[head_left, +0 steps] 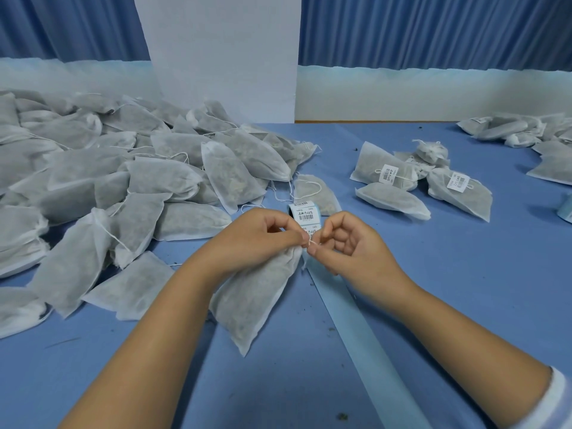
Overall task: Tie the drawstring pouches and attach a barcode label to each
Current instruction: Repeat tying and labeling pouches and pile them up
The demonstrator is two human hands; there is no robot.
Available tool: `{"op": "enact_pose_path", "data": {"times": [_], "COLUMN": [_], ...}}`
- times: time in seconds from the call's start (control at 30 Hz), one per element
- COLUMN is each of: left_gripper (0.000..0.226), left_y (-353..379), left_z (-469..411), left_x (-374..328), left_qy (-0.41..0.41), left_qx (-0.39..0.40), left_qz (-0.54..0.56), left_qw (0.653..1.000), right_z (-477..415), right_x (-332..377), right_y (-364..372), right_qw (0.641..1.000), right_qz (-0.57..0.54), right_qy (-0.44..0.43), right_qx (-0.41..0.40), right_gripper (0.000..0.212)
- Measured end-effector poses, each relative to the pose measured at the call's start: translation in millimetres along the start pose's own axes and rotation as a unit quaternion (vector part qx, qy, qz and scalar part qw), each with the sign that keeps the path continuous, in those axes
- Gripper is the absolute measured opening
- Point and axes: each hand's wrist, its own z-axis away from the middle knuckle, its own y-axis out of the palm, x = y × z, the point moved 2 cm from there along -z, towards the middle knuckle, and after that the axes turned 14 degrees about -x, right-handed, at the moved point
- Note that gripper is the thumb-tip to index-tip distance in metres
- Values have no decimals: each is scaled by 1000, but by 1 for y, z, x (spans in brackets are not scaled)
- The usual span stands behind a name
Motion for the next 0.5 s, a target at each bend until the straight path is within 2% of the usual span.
{"op": "enact_pose_path", "data": {"times": [0.2, 0.33, 0.5], "left_gripper": [25, 33, 35], "left_y": [1, -2, -2], "left_z": [-2, -3, -4], "left_x": [2, 4, 6], "left_qy": [7, 0, 1], "left_qx": [2, -9, -13], "left_qz": [-13, -9, -3], "left_qw": [1000, 1000, 1000], "right_z": [1, -2, -1], "right_x": [2, 1, 3], "right_y": [0, -2, -1], "right_qw": [997, 996, 994], "right_qz": [70, 81, 50], "right_qy": [-26, 20, 78], "right_qx": [-9, -6, 59], "right_gripper": [11, 8, 12]}}
